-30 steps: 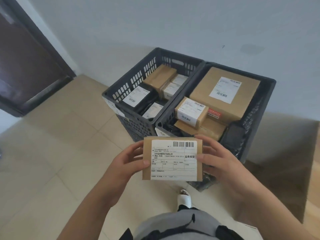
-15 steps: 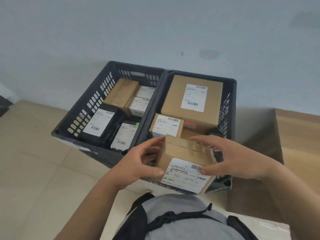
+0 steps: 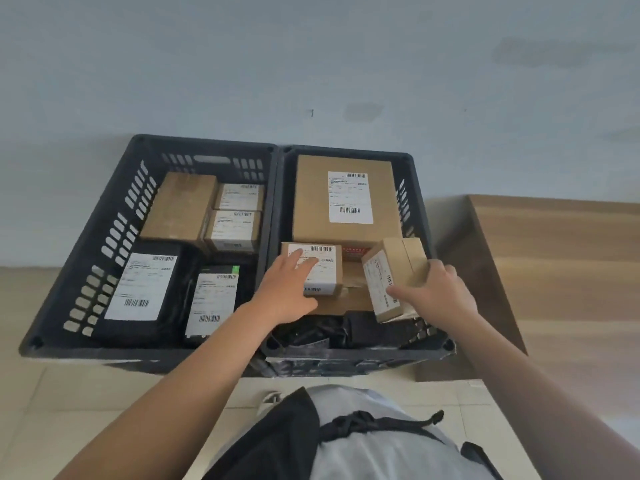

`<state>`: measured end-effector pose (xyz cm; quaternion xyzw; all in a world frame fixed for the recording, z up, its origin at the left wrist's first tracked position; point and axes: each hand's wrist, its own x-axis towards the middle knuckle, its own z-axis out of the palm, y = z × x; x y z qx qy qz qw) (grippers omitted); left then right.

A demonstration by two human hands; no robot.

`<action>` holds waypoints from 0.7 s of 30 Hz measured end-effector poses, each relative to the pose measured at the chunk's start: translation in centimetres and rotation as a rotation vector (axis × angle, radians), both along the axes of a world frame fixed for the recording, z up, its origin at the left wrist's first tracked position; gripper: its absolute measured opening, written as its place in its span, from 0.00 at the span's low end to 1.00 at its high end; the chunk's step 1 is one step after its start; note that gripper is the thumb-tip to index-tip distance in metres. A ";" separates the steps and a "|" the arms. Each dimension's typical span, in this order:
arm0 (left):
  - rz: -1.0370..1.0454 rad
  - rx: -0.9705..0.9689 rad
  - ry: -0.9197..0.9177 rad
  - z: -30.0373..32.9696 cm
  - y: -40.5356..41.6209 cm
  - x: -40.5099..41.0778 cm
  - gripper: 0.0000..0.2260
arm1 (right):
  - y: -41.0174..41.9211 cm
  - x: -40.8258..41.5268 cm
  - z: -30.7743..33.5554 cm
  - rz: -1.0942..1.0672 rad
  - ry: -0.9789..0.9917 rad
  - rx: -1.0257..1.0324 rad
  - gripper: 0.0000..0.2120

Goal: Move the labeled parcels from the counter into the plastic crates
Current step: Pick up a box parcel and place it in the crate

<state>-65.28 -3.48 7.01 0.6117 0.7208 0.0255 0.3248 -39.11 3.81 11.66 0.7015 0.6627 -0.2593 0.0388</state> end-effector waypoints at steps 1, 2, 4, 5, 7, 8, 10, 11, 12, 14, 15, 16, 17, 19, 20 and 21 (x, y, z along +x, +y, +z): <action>-0.045 -0.020 0.031 -0.6 0.3 -0.1 0.39 | -0.1 -0.9 -0.7 -0.027 -0.009 -0.004 0.47; -0.081 -0.027 0.045 -1.1 0.5 -0.1 0.39 | -0.1 -1.9 -1.3 -0.056 -0.013 -0.004 0.48; -0.135 -0.025 0.056 -1.8 0.8 0.0 0.39 | -0.2 -3.7 -2.1 -0.110 -0.024 0.005 0.49; -0.156 -0.022 0.064 -2.1 0.8 0.1 0.39 | -0.2 -4.5 -2.5 -0.130 -0.036 0.016 0.49; -0.173 -0.005 0.082 -2.6 0.9 0.3 0.38 | -0.2 -5.7 -3.0 -0.158 -0.055 0.045 0.49; -0.171 0.007 0.086 -2.9 0.9 0.5 0.38 | -0.2 -6.1 -3.1 -0.168 -0.058 0.062 0.48; -0.162 0.025 0.086 -3.2 0.8 0.7 0.39 | -0.3 -6.6 -3.3 -0.188 -0.052 0.101 0.48; -0.160 0.030 0.083 -3.4 0.8 0.7 0.39 | -0.5 -6.7 -3.3 -0.195 -0.052 0.121 0.47; -0.157 0.033 0.080 -3.5 0.8 0.7 0.39 | -0.7 -6.7 -3.5 -0.198 -0.053 0.137 0.47; -0.149 0.035 0.082 -3.7 0.8 0.8 0.40 | -1.2 -6.7 -4.0 -0.200 -0.053 0.155 0.46; -0.145 0.036 0.086 -3.7 0.8 0.9 0.40 | -1.5 -6.7 -4.3 -0.200 -0.054 0.157 0.45; -0.143 0.035 0.089 -3.7 0.7 1.0 0.40 | -1.6 -6.6 -4.6 -0.202 -0.056 0.154 0.45; -0.144 0.032 0.093 -3.7 0.7 1.0 0.40 | -1.7 -6.6 -4.9 -0.204 -0.057 0.146 0.45; -0.150 0.022 0.101 -3.5 0.7 1.0 0.41 | -1.8 -6.5 -5.5 -0.203 -0.060 0.130 0.45; -0.152 0.016 0.104 -3.4 0.7 1.0 0.41 | -1.7 -6.6 -5.7 -0.200 -0.064 0.125 0.45; -0.154 0.010 0.108 -3.3 0.7 1.0 0.41 | -1.6 -6.7 -5.9 -0.196 -0.067 0.121 0.44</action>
